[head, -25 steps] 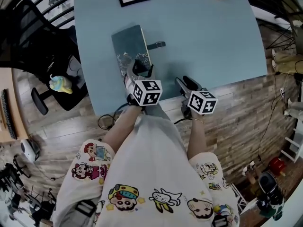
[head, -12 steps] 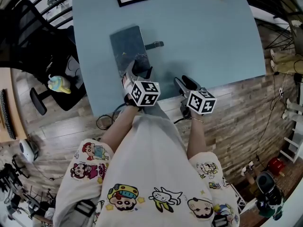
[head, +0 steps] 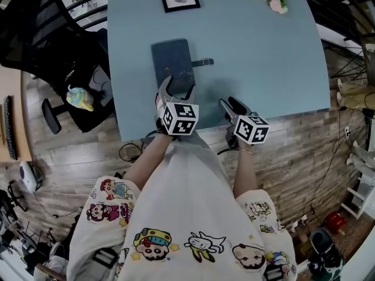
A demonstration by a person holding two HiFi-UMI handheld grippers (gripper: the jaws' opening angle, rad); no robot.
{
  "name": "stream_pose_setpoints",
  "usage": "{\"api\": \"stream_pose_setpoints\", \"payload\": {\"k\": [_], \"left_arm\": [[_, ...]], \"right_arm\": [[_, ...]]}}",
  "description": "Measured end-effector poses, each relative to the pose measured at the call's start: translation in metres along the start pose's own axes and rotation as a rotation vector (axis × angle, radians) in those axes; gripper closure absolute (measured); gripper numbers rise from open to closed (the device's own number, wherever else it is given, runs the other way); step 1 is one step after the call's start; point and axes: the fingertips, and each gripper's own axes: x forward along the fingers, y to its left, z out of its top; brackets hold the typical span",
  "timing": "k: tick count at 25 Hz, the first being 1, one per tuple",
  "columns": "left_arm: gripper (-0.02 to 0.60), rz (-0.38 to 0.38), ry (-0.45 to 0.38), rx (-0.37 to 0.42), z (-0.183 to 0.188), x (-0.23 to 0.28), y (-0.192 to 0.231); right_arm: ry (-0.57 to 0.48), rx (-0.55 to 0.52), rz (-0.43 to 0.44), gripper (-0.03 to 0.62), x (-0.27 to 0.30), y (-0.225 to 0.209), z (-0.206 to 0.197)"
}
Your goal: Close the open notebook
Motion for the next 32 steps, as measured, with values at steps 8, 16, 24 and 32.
{"api": "stream_pose_setpoints", "payload": {"k": [8, 16, 24, 32], "left_arm": [[0.256, 0.112, -0.104, -0.102, 0.030, -0.034, 0.064], [0.276, 0.223, -0.202, -0.213, 0.049, -0.087, 0.130], [0.335, 0.262, -0.303, -0.313, 0.060, -0.139, 0.178], [0.402, 0.226, -0.348, -0.343, 0.066, -0.167, 0.188]], "right_arm": [[-0.026, -0.131, 0.074, 0.390, 0.017, 0.037, 0.043], [-0.082, -0.289, 0.170, 0.396, 0.032, 0.093, 0.095], [-0.189, -0.493, 0.233, 0.435, 0.035, 0.150, 0.136], [-0.295, -0.603, 0.266, 0.488, 0.022, 0.185, 0.165]]}}
